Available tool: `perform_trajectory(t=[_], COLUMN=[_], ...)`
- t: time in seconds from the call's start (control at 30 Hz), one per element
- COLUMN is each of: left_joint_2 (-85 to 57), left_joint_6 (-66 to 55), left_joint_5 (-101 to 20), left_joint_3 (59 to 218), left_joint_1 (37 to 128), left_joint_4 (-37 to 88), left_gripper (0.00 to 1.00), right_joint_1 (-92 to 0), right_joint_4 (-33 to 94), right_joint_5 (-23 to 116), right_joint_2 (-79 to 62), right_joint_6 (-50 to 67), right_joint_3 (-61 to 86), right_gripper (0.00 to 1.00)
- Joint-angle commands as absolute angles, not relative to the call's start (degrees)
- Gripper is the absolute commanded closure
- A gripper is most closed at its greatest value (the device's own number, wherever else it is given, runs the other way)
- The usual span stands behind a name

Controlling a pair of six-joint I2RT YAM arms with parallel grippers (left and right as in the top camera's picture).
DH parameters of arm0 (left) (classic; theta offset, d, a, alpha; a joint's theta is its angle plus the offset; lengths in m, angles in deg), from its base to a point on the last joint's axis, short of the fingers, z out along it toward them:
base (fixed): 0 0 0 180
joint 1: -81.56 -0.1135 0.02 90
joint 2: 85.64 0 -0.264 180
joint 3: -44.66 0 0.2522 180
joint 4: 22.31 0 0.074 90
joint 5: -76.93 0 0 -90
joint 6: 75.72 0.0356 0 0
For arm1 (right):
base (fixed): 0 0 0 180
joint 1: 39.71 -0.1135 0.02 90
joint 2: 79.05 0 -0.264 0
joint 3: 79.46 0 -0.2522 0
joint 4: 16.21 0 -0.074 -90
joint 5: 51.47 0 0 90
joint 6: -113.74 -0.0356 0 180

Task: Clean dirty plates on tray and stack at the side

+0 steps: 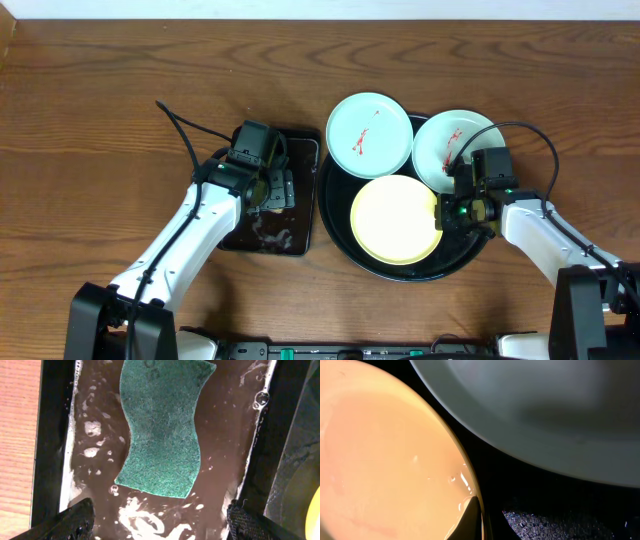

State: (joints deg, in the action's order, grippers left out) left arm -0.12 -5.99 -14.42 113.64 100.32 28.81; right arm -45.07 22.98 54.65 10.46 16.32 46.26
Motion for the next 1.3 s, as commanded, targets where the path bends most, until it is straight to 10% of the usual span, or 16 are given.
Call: perform_trajectory(t=[0.0,0.53,1.27], left_joint_2=[0.1,0.1,0.1], left_joint_6=[-5.3,-5.3,-5.3], left_joint_5=[-14.0,-14.0,-14.0], left_joint_3=[113.7,113.7,113.7], left_joint_1=[100.2,100.2,100.2], left_joint_4=[29.2,29.1,28.8], left_gripper=[0.15,0.15,0.15], right_joint_1=[-45.4,-49.2,-85.7], right_joint_4=[22.9,24.1,8.2], right_joint_5=[54.8,37.9,-18.6], right_joint_2=[10.4,-14.0,-16.9], right_joint_6=[17.0,19.8,46.5], right_joint_3=[45.7,45.4,45.4], right_gripper=[0.99,0.99,0.99])
